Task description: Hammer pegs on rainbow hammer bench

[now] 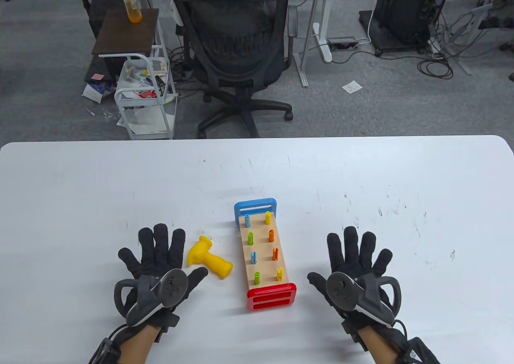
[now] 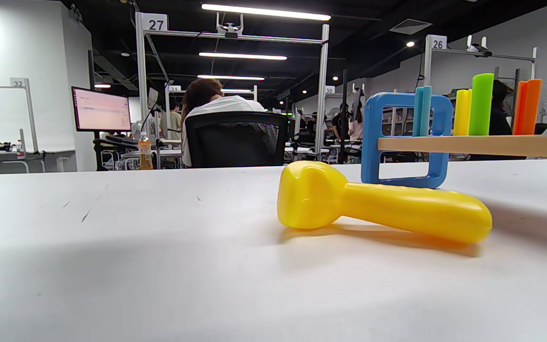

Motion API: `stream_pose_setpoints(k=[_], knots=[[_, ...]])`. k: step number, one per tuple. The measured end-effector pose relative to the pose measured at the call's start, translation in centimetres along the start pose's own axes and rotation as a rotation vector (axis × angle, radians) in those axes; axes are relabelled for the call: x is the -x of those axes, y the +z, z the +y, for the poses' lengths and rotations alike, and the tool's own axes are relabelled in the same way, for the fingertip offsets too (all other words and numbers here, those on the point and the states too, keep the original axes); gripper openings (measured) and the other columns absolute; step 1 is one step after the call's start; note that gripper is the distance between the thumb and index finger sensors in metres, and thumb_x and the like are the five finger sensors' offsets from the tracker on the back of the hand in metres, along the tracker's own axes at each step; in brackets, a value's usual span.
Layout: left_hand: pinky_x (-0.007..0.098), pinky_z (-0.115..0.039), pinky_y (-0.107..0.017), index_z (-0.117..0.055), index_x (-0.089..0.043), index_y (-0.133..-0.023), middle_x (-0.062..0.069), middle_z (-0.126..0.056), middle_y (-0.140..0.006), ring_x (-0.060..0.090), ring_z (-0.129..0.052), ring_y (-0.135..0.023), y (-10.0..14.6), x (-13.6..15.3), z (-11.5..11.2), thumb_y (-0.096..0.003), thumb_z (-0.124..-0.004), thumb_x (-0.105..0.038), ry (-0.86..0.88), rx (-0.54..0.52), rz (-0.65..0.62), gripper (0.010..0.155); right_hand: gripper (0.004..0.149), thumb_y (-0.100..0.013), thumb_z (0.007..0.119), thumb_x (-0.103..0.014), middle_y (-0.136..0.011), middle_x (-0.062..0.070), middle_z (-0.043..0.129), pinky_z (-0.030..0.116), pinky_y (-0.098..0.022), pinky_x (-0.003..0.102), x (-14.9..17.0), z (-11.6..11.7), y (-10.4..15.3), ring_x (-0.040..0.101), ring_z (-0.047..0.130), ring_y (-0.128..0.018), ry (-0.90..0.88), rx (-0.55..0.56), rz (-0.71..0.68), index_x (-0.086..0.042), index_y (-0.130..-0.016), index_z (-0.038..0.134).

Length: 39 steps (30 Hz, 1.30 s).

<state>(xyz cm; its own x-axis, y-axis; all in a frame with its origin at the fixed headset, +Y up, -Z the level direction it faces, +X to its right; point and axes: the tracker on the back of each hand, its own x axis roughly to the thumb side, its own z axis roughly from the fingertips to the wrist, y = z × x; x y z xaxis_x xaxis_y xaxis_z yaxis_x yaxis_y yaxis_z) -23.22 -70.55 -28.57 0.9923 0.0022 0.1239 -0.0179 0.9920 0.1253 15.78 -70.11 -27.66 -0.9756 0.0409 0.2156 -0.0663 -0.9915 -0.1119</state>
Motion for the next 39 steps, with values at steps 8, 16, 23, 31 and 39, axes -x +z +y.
stream_pose_setpoints(k=[8, 16, 23, 31, 39], knots=[[0.085, -0.018, -0.064, -0.014, -0.024, -0.119, 0.023, -0.011, -0.124, 0.055, -0.013, -0.113, 0.1, 0.1, 0.3, -0.0495, -0.051, -0.079, 0.027, -0.023, 0.009, 0.096, 0.094, -0.06, 0.056, -0.062, -0.115, 0.035, -0.006, 0.009, -0.051, 0.085, 0.0, 0.0, 0.0, 0.072, 0.001, -0.095, 0.005, -0.012, 0.005, -0.006, -0.113, 0.002], [0.086, -0.026, -0.067, -0.02, -0.023, -0.12, 0.027, -0.021, -0.125, 0.059, -0.024, -0.113, 0.3, -0.6, 0.6, -0.0498, -0.05, -0.079, 0.044, -0.035, 0.057, 0.095, 0.093, -0.061, 0.056, -0.062, -0.115, 0.034, -0.005, 0.009, -0.051, 0.085, 0.0, 0.0, 0.0, 0.072, 0.001, -0.095, 0.0, -0.015, 0.004, -0.006, -0.113, 0.002], [0.071, -0.065, -0.069, -0.057, -0.011, -0.115, 0.03, -0.072, -0.111, 0.054, -0.079, -0.097, -1.2, -2.3, 1.7, -0.0505, -0.051, -0.079, -0.039, 0.065, 0.217, 0.094, 0.093, -0.061, 0.056, -0.062, -0.115, 0.034, -0.006, 0.008, -0.051, 0.085, -0.5, 0.2, -0.5, 0.072, 0.001, -0.095, 0.005, -0.034, -0.001, -0.006, -0.113, 0.002], [0.059, -0.081, -0.058, -0.083, -0.011, -0.099, 0.019, -0.097, -0.088, 0.04, -0.1, -0.072, -3.6, -4.3, 0.0, -0.0477, -0.043, -0.082, -0.087, 0.298, 0.254, 0.096, 0.093, -0.061, 0.056, -0.061, -0.115, 0.034, -0.006, 0.008, -0.052, 0.085, -1.0, 0.5, -0.5, 0.072, 0.001, -0.095, 0.018, -0.053, -0.027, -0.006, -0.113, 0.001], [0.059, -0.081, -0.058, -0.082, -0.009, -0.1, 0.019, -0.097, -0.088, 0.041, -0.1, -0.072, -7.3, -5.4, -2.5, -0.0454, -0.044, -0.085, -0.136, 0.447, 0.329, 0.101, 0.093, -0.061, 0.056, -0.061, -0.115, 0.034, -0.006, 0.009, -0.052, 0.085, -0.7, 0.3, -0.3, 0.072, 0.001, -0.095, 0.013, -0.053, -0.013, -0.006, -0.113, 0.002]])
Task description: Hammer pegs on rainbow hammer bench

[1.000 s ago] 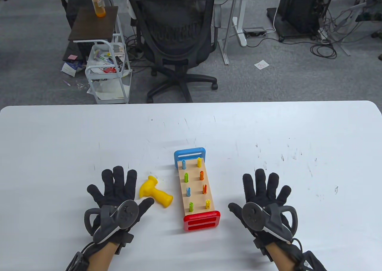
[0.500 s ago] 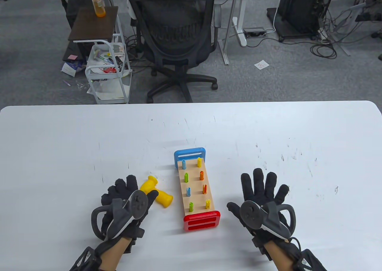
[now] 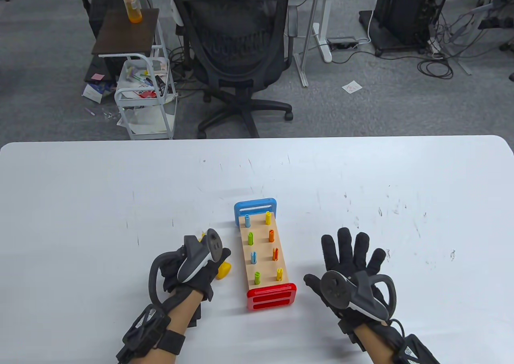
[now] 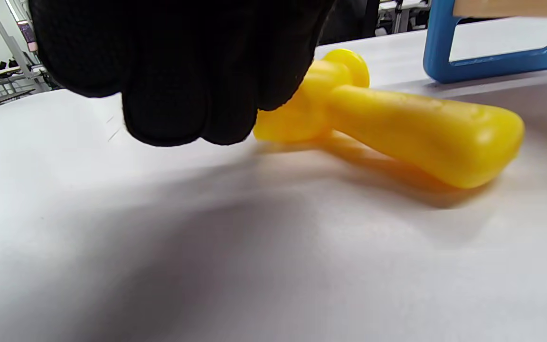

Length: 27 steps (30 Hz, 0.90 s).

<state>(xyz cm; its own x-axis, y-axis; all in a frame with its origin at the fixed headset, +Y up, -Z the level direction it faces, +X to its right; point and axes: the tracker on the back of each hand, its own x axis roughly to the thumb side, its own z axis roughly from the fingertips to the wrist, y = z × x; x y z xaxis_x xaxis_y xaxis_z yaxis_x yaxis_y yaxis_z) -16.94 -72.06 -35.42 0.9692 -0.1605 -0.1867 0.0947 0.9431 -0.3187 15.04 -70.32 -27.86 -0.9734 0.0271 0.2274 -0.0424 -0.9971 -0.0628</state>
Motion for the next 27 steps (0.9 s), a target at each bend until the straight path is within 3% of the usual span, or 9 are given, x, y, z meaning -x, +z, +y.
stream_pose_setpoints(k=[6, 10, 13, 15, 27], knots=[[0.059, -0.08, -0.06, -0.077, -0.012, -0.104, 0.017, -0.094, -0.092, 0.039, -0.098, -0.075, -1.7, -0.6, -0.3, -0.0473, -0.052, -0.085, -0.028, -0.012, 0.018, 0.096, 0.093, -0.061, 0.056, -0.061, -0.115, 0.035, -0.006, 0.009, -0.052, 0.085, 0.0, 0.0, -0.1, 0.072, 0.001, -0.095, 0.002, -0.015, 0.003, -0.006, -0.113, 0.002], [0.059, -0.077, -0.063, -0.073, -0.016, -0.107, 0.015, -0.091, -0.095, 0.037, -0.095, -0.077, -2.6, -0.5, -1.5, -0.0524, -0.056, -0.078, -0.052, -0.006, 0.019, 0.084, 0.093, -0.061, 0.056, -0.061, -0.115, 0.034, -0.006, 0.009, -0.052, 0.085, -0.1, 0.1, -0.1, 0.072, 0.001, -0.095, 0.013, -0.024, -0.001, -0.006, -0.113, 0.002], [0.056, -0.078, -0.062, -0.07, -0.018, -0.109, 0.013, -0.089, -0.095, 0.033, -0.094, -0.075, -3.1, 0.0, -2.3, -0.055, -0.054, -0.074, 0.012, -0.003, -0.008, 0.079, 0.093, -0.061, 0.056, -0.061, -0.115, 0.034, -0.005, 0.009, -0.052, 0.085, -0.1, 0.2, -0.1, 0.072, 0.001, -0.095, 0.007, -0.035, -0.001, -0.006, -0.113, 0.002], [0.055, -0.077, -0.062, -0.071, -0.02, -0.108, 0.013, -0.089, -0.094, 0.032, -0.094, -0.074, -3.3, 0.3, -2.3, -0.0561, -0.06, -0.07, 0.066, -0.013, -0.018, 0.073, 0.093, -0.061, 0.056, -0.061, -0.115, 0.035, -0.006, 0.009, -0.052, 0.085, -0.1, 0.2, -0.2, 0.072, 0.001, -0.095, 0.002, -0.041, 0.001, -0.006, -0.113, 0.002], [0.057, -0.082, -0.062, -0.072, -0.016, -0.101, 0.011, -0.088, -0.092, 0.03, -0.098, -0.069, -3.9, 1.2, -2.8, -0.0512, -0.08, -0.062, 0.205, -0.091, -0.039, 0.068, 0.092, -0.061, 0.056, -0.06, -0.116, 0.034, -0.005, 0.01, -0.053, 0.085, -0.3, 0.4, -0.2, 0.072, 0.002, -0.095, -0.004, -0.077, -0.021, -0.006, -0.113, 0.002]])
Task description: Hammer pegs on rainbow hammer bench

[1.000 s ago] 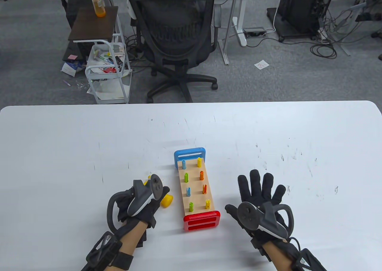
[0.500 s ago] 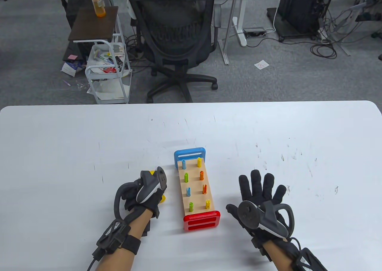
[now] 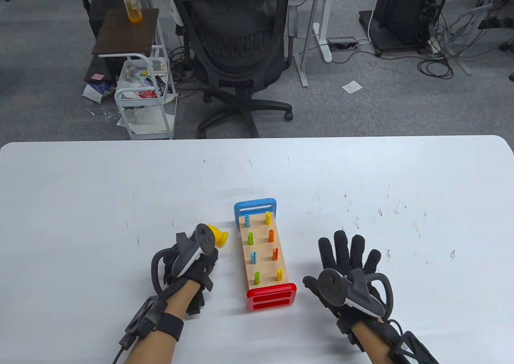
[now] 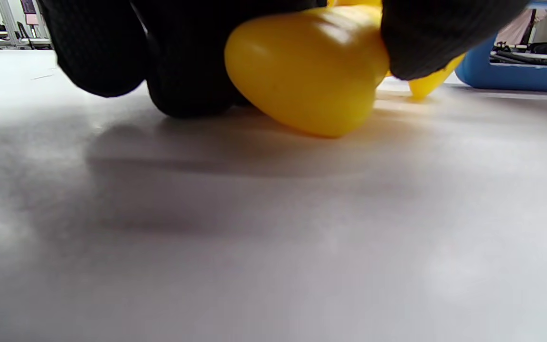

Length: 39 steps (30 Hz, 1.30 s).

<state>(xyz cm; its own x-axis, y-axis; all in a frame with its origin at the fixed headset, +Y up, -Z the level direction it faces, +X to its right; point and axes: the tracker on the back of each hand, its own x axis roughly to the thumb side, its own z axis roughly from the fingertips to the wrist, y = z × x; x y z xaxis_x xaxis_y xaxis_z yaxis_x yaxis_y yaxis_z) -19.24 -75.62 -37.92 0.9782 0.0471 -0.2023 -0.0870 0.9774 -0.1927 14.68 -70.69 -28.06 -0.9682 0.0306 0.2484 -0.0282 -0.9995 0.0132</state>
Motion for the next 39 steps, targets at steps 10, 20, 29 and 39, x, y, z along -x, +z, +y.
stream_pose_setpoints(k=[10, 20, 29, 39], knots=[[0.061, -0.077, -0.069, -0.066, -0.02, -0.096, 0.003, -0.091, -0.087, 0.026, -0.102, -0.073, 0.1, 0.5, 0.7, -0.0478, -0.086, -0.057, 0.012, 0.017, -0.107, 0.064, 0.088, -0.06, 0.061, -0.055, -0.12, 0.034, 0.017, 0.029, -0.065, 0.082, -0.9, -1.3, 0.7, 0.07, 0.021, -0.1, -0.191, 0.123, -0.211, -0.006, -0.114, 0.011], [0.063, -0.081, -0.066, -0.068, -0.032, -0.091, -0.003, -0.089, -0.082, 0.021, -0.1, -0.065, 0.4, 2.0, 1.6, -0.052, -0.085, -0.04, 0.248, -0.127, -0.146, 0.043, 0.074, -0.058, 0.068, -0.055, -0.112, 0.035, 0.063, 0.067, -0.063, 0.07, -5.4, -2.9, 1.0, 0.062, 0.075, -0.087, -0.133, 0.106, -0.432, -0.015, -0.115, 0.043], [0.047, -0.096, -0.053, -0.072, -0.03, -0.092, -0.003, -0.101, -0.075, 0.017, -0.113, -0.057, 0.9, 3.4, 2.9, -0.0531, -0.084, -0.043, 0.381, -0.26, -0.183, 0.043, 0.065, -0.056, 0.074, -0.056, -0.096, 0.026, 0.084, 0.08, -0.053, 0.059, -8.1, -2.1, -1.5, 0.045, 0.094, -0.068, 0.047, -0.062, -0.405, -0.015, -0.106, 0.066], [0.032, -0.099, -0.028, -0.063, -0.027, -0.099, -0.005, -0.097, -0.071, 0.012, -0.112, -0.044, 2.0, 1.7, 7.8, -0.0556, -0.078, -0.047, 0.454, -0.408, -0.376, 0.051, 0.039, -0.053, 0.08, -0.049, -0.08, 0.02, 0.082, 0.083, -0.048, 0.054, -7.6, 0.0, -3.0, 0.034, 0.095, -0.056, -0.073, -0.036, -0.354, -0.016, -0.072, 0.084]])
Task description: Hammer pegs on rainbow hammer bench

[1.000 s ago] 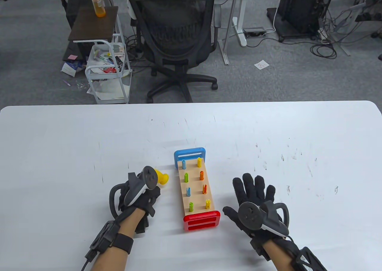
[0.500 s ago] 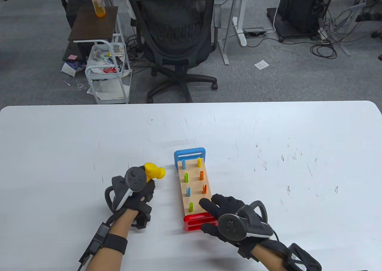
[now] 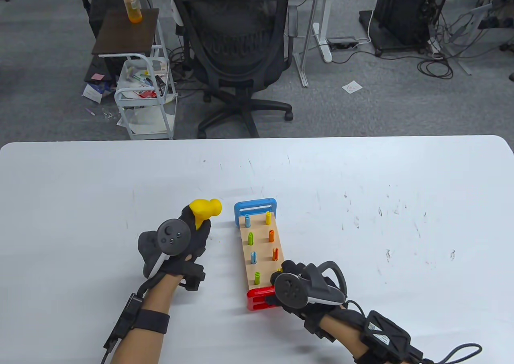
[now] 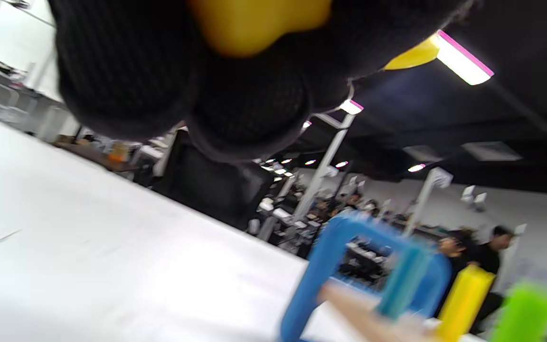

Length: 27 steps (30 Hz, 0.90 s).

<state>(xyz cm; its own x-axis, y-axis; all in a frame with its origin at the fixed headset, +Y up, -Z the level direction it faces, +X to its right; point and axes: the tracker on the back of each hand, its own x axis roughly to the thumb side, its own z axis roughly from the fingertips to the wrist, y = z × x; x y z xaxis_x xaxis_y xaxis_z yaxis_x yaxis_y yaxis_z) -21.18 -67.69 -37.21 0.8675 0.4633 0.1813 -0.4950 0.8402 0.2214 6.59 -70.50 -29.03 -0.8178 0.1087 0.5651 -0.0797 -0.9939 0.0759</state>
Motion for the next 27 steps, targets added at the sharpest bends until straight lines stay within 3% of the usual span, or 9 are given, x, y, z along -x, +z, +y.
stream_pose_setpoints(k=[3, 7, 11, 15, 19, 24, 25, 26, 27], knots=[[0.023, -0.096, -0.017, -0.062, -0.026, -0.102, -0.005, -0.098, -0.07, 0.013, -0.113, -0.038, -0.6, -2.6, 2.6, -0.0519, -0.075, -0.057, 0.003, -0.088, -0.065, 0.06, 0.037, -0.053, 0.079, -0.049, -0.079, 0.02, 0.081, 0.082, -0.048, 0.054, -0.1, 0.1, 0.0, 0.034, 0.094, -0.056, 0.014, -0.002, 0.003, -0.016, -0.069, 0.084], [0.023, -0.093, -0.013, -0.062, -0.023, -0.104, -0.002, -0.1, -0.068, 0.016, -0.113, -0.033, -0.8, -6.3, 6.1, -0.0468, -0.063, -0.069, 0.03, -0.263, -0.123, 0.073, 0.038, -0.052, 0.078, -0.05, -0.079, 0.02, 0.081, 0.082, -0.048, 0.055, -0.2, 0.3, 0.0, 0.034, 0.094, -0.056, 0.022, 0.01, 0.002, -0.015, -0.067, 0.084], [0.024, -0.093, -0.013, -0.065, -0.023, -0.104, 0.0, -0.101, -0.067, 0.018, -0.112, -0.032, -0.5, -8.6, 7.0, -0.0473, -0.058, -0.07, -0.002, -0.318, -0.16, 0.074, 0.038, -0.052, 0.077, -0.05, -0.079, 0.02, 0.081, 0.081, -0.048, 0.055, -0.2, 0.4, -0.1, 0.035, 0.094, -0.056, 0.021, 0.014, -0.001, -0.015, -0.067, 0.084], [0.024, -0.093, -0.012, -0.067, -0.022, -0.102, -0.001, -0.102, -0.064, 0.017, -0.112, -0.029, -0.8, -8.6, 3.6, -0.0474, -0.059, -0.071, -0.147, -0.308, -0.226, 0.073, 0.038, -0.052, 0.077, -0.05, -0.079, 0.02, 0.081, 0.081, -0.049, 0.055, -0.2, 0.5, -0.2, 0.035, 0.094, -0.056, 0.021, 0.019, -0.004, -0.016, -0.067, 0.084], [0.024, -0.092, -0.011, -0.069, -0.022, -0.101, -0.001, -0.103, -0.063, 0.017, -0.112, -0.029, -2.1, -7.7, 0.6, -0.0469, -0.06, -0.071, -0.169, -0.212, -0.213, 0.073, 0.038, -0.052, 0.077, -0.05, -0.079, 0.02, 0.081, 0.081, -0.049, 0.055, -0.2, 0.5, -0.2, 0.035, 0.094, -0.057, 0.018, 0.019, -0.002, -0.016, -0.068, 0.084], [0.024, -0.092, -0.01, -0.072, -0.024, -0.1, -0.002, -0.105, -0.061, 0.017, -0.113, -0.027, -3.4, -5.7, -5.1, -0.0454, -0.063, -0.072, -0.473, 0.14, -0.23, 0.073, 0.038, -0.052, 0.077, -0.05, -0.079, 0.02, 0.081, 0.081, -0.049, 0.055, -0.2, 0.6, -0.3, 0.035, 0.094, -0.057, 0.016, 0.024, -0.001, -0.016, -0.068, 0.084], [0.019, -0.094, -0.011, -0.071, -0.029, -0.098, -0.009, -0.104, -0.061, 0.01, -0.114, -0.027, -3.3, -5.1, -5.4, -0.0448, -0.06, -0.075, -0.49, 0.111, -0.198, 0.072, 0.038, -0.052, 0.077, -0.05, -0.079, 0.02, 0.081, 0.081, -0.049, 0.055, -0.2, 0.6, -0.3, 0.035, 0.094, -0.057, 0.015, 0.025, -0.001, -0.016, -0.068, 0.084], [0.025, -0.092, -0.009, -0.075, -0.023, -0.098, -0.002, -0.105, -0.059, 0.017, -0.113, -0.025, -3.6, -5.1, -5.5, -0.0451, -0.066, -0.071, -0.371, 0.079, -0.233, 0.072, 0.038, -0.052, 0.077, -0.05, -0.079, 0.02, 0.081, 0.081, -0.049, 0.055, -0.2, 0.6, -0.3, 0.035, 0.094, -0.057, 0.015, 0.027, -0.002, -0.016, -0.068, 0.084], [0.025, -0.092, -0.011, -0.074, -0.024, -0.099, -0.001, -0.104, -0.061, 0.018, -0.113, -0.027, -3.8, -5.2, -5.1, -0.0456, -0.066, -0.071, -0.396, 0.125, -0.191, 0.072, 0.038, -0.052, 0.077, -0.05, -0.079, 0.02, 0.081, 0.081, -0.049, 0.055, -0.2, 0.6, -0.3, 0.035, 0.094, -0.057, 0.015, 0.027, -0.003, -0.016, -0.068, 0.084]])
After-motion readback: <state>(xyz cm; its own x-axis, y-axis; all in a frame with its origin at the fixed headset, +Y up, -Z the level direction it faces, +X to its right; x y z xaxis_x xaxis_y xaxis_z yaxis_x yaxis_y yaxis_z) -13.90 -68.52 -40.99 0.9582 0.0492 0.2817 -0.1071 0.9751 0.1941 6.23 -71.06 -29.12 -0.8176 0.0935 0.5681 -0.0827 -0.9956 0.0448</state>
